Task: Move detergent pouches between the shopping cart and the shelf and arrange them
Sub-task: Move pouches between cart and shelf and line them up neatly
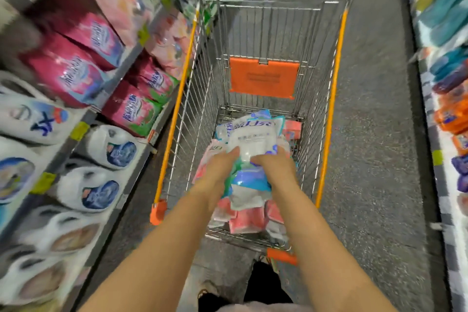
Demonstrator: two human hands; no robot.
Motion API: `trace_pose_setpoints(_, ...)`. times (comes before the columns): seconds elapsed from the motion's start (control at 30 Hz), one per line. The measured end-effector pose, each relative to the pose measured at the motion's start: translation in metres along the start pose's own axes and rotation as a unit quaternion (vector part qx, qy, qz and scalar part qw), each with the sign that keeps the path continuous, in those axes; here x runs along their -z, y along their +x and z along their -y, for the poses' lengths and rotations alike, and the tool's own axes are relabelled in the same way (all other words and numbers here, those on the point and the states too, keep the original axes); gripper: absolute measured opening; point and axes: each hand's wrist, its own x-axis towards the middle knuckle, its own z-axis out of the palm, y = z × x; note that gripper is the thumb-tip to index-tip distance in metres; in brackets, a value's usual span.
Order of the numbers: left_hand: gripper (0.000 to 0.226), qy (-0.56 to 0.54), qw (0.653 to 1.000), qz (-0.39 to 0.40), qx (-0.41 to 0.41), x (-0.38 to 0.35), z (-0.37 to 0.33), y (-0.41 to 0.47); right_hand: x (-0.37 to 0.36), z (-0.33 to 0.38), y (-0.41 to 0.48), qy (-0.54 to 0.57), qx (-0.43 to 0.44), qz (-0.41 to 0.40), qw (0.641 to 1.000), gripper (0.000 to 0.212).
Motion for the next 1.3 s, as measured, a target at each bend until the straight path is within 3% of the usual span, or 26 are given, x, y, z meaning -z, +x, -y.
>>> trace_pose_setpoints(0.13,0.018,0.012,0.985,-0.082,-0.149,0.042,-0.066,-0.040,-0.037,0.074,-0.039,-0.001,0.122,0.049,0.991,0.032)
trace_pose_setpoints(0.27,0.021,-0.016,0.939,-0.161,-0.303,0.112,-0.116,-0.097,-0.094,0.138,-0.100,0.018,0.258,0.103,0.960,0.026)
trace_pose_setpoints(0.37,0.016,-0.012,0.893,-0.224,-0.391,0.178,-0.145,-0.146,-0.148,0.175,-0.153,0.062,0.334,0.172,0.925,0.036)
trace_pose_setpoints(0.47,0.009,-0.027,0.830,-0.273,-0.487,0.247,-0.170,-0.201,-0.202,0.207,-0.214,0.136,0.389,0.267,0.871,0.032)
trace_pose_setpoints(0.63,0.018,-0.012,0.740,-0.266,-0.618,0.360,-0.198,-0.300,-0.284,0.250,-0.330,0.194,0.461,0.411,0.762,0.031)
trace_pose_setpoints(0.7,0.033,0.019,0.702,-0.277,-0.656,0.403,-0.205,-0.337,-0.315,0.263,-0.375,0.202,0.489,0.454,0.717,0.037)
trace_pose_setpoints(0.77,0.047,0.040,0.672,-0.311,-0.671,0.445,-0.210,-0.369,-0.347,0.274,-0.414,0.211,0.505,0.483,0.683,0.048)
trace_pose_setpoints(1.0,0.064,0.090,0.599,-0.355,-0.712,0.571,-0.232,-0.450,-0.450,0.325,-0.521,0.242,0.605,0.504,0.567,0.087)
trace_pose_setpoints(1.1,0.073,0.116,0.582,-0.366,-0.717,0.621,-0.248,-0.477,-0.493,0.353,-0.556,0.261,0.637,0.511,0.515,0.089)
trace_pose_setpoints(1.2,0.070,0.144,0.594,-0.432,-0.663,0.668,-0.267,-0.498,-0.544,0.382,-0.586,0.250,0.650,0.524,0.489,0.109)
trace_pose_setpoints(1.3,0.037,0.140,0.661,-0.437,-0.593,0.714,-0.287,-0.511,-0.597,0.402,-0.605,0.211,0.682,0.522,0.467,0.129)
